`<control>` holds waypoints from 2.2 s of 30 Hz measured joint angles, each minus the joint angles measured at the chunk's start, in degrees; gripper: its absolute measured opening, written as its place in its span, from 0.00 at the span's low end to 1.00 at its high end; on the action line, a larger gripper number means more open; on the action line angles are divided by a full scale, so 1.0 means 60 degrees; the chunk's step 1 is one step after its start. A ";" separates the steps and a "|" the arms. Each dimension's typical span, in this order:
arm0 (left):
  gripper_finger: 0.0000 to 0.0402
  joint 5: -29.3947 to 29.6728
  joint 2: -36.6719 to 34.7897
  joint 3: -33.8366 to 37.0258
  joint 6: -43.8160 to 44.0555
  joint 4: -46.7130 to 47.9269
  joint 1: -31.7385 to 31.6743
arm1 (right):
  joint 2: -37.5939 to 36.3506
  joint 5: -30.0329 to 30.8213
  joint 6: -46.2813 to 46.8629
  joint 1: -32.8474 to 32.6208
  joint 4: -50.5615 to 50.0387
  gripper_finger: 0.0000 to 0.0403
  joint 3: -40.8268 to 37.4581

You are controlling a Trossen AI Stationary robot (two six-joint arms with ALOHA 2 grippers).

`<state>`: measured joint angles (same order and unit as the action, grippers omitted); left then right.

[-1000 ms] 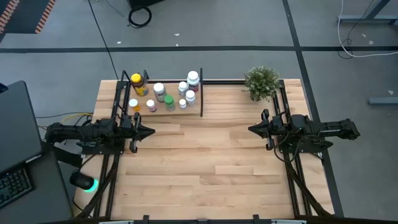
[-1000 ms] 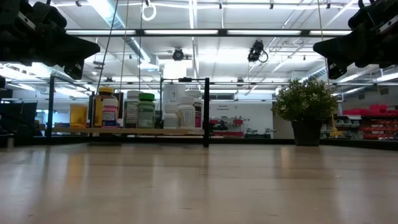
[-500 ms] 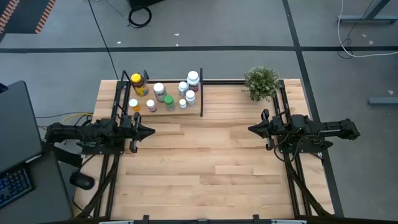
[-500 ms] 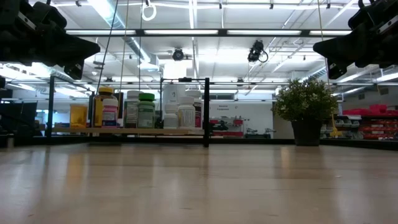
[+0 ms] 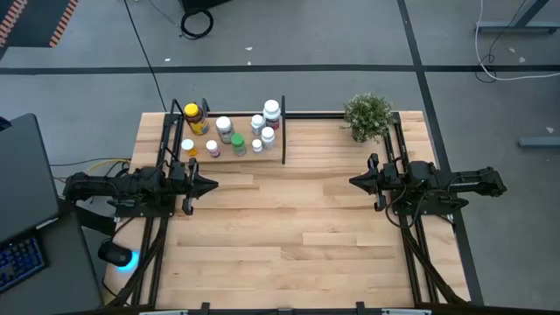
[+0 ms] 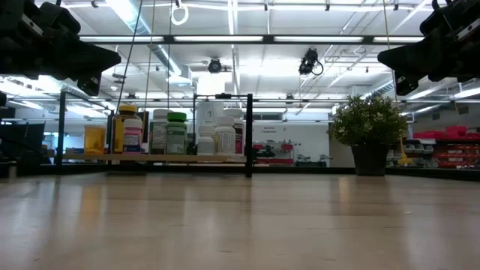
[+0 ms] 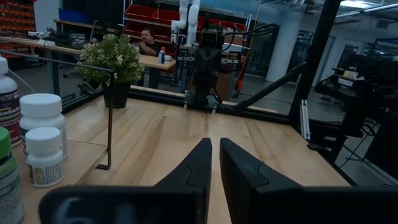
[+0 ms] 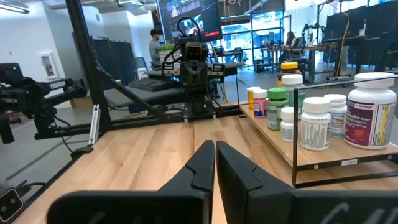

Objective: Pick and place medicine bottles onto shelf by color
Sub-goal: Return To Home Position

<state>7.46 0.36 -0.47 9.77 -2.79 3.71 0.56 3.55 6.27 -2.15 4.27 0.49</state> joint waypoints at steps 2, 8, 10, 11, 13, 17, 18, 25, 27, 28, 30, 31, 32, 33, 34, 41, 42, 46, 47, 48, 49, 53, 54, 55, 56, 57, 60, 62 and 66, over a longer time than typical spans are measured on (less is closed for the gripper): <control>0.09 0.0001 0.0000 0.0000 0.0007 0.0000 0.0000 | 0.0000 -0.0003 0.0002 0.0000 0.0000 0.06 0.0000; 0.07 0.0001 0.0000 0.0000 0.0001 0.0000 0.0001 | 0.0000 -0.0002 0.0002 -0.0002 0.0000 0.06 0.0000; 0.07 0.0000 0.0000 0.0000 0.0008 0.0000 0.0001 | 0.0000 -0.0004 0.0002 -0.0002 0.0000 0.06 0.0000; 0.07 0.0001 0.0000 0.0000 0.0006 0.0000 0.0001 | 0.0000 -0.0002 0.0002 -0.0001 0.0000 0.06 0.0000; 0.08 0.0001 0.0000 0.0000 0.0001 0.0000 -0.0001 | 0.0000 0.0000 0.0001 -0.0002 0.0000 0.06 0.0000; 0.10 0.0001 0.0000 0.0000 0.0001 0.0000 0.0002 | 0.0002 -0.0003 0.0002 -0.0002 0.0000 0.06 -0.0002; 0.10 0.0001 0.0000 0.0000 0.0004 0.0000 0.0002 | 0.0003 0.0000 0.0002 0.0000 0.0000 0.06 0.0000; 0.08 0.0001 0.0000 0.0000 0.0001 0.0000 -0.0001 | 0.0002 0.0000 0.0001 -0.0002 0.0000 0.06 -0.0004; 0.08 0.0001 0.0000 0.0000 0.0007 0.0000 0.0001 | 0.0000 -0.0003 0.0002 -0.0003 0.0000 0.06 -0.0003; 0.07 0.0001 0.0000 0.0000 0.0002 0.0000 -0.0001 | 0.0003 0.0000 -0.0001 -0.0001 0.0000 0.06 -0.0002; 0.07 0.0001 0.0000 0.0000 0.0003 0.0000 -0.0001 | 0.0003 -0.0003 0.0001 -0.0001 0.0000 0.06 -0.0004; 0.07 0.0001 0.0000 0.0000 0.0007 0.0000 0.0001 | 0.0000 -0.0001 -0.0001 -0.0004 0.0000 0.06 -0.0002; 0.07 0.0001 0.0000 0.0000 0.0004 0.0000 0.0002 | 0.0000 0.0000 0.0002 -0.0001 0.0000 0.06 -0.0004; 0.07 0.0001 -0.0003 0.0000 0.0001 0.0000 0.0002 | 0.0003 -0.0003 0.0002 -0.0003 0.0000 0.06 -0.0004; 0.08 -0.0002 0.0000 0.0000 0.0005 0.0000 0.0002 | 0.0000 0.0000 0.0002 0.0000 0.0000 0.06 0.0000; 0.10 0.0001 0.0000 0.0000 0.0001 0.0000 -0.0001 | 0.0003 0.0000 0.0002 0.0000 -0.0003 0.06 -0.0004; 0.10 0.0001 0.0000 0.0000 0.0002 0.0000 0.0002 | 0.0000 -0.0004 0.0002 0.0000 0.0000 0.06 -0.0004; 0.09 0.0001 0.0000 0.0000 0.0004 0.0000 0.0002 | 0.0001 0.0000 0.0002 -0.0003 0.0000 0.06 -0.0004; 0.08 0.0000 0.0000 0.0000 0.0007 0.0000 0.0002 | 0.0003 -0.0003 0.0001 0.0000 0.0000 0.06 -0.0004; 0.08 0.0001 0.0000 0.0000 0.0005 0.0000 0.0000 | 0.0002 0.0000 0.0000 -0.0002 0.0000 0.06 -0.0004; 0.08 0.0000 0.0000 0.0000 0.0001 0.0000 0.0000 | 0.0002 0.0000 0.0001 -0.0001 0.0000 0.06 -0.0004; 0.07 0.0001 0.0000 0.0000 0.0002 0.0000 -0.0001 | 0.0003 -0.0002 0.0001 -0.0002 0.0000 0.06 -0.0004; 0.07 0.0001 0.0000 0.0000 0.0001 0.0000 0.0002 | 0.0003 0.0000 0.0002 -0.0001 0.0000 0.06 -0.0004; 0.07 0.0001 0.0000 0.0000 0.0005 0.0000 0.0002 | 0.0001 -0.0001 0.0000 -0.0002 -0.0001 0.06 -0.0003; 0.08 0.0001 0.0000 0.0000 0.0005 0.0000 0.0000 | 0.0001 -0.0001 0.0002 -0.0001 0.0000 0.06 -0.0004; 0.08 0.0000 0.0000 0.0000 0.0002 0.0000 0.0001 | 0.0001 -0.0001 0.0001 0.0000 -0.0001 0.06 -0.0004; 0.09 0.0001 -0.0003 0.0000 0.0005 0.0000 -0.0001 | 0.0000 0.0000 -0.0001 -0.0003 0.0000 0.06 -0.0004; 0.10 0.0001 0.0000 0.0000 0.0001 0.0000 -0.0001 | 0.0004 0.0000 0.0002 0.0000 0.0000 0.06 -0.0004; 0.10 0.0001 0.0000 0.0000 0.0001 0.0000 0.0001 | 0.0000 -0.0002 0.0002 -0.0002 0.0000 0.06 -0.0004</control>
<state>7.46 0.36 -0.47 9.78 -2.79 3.72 0.56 3.54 6.28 -2.16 4.27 0.47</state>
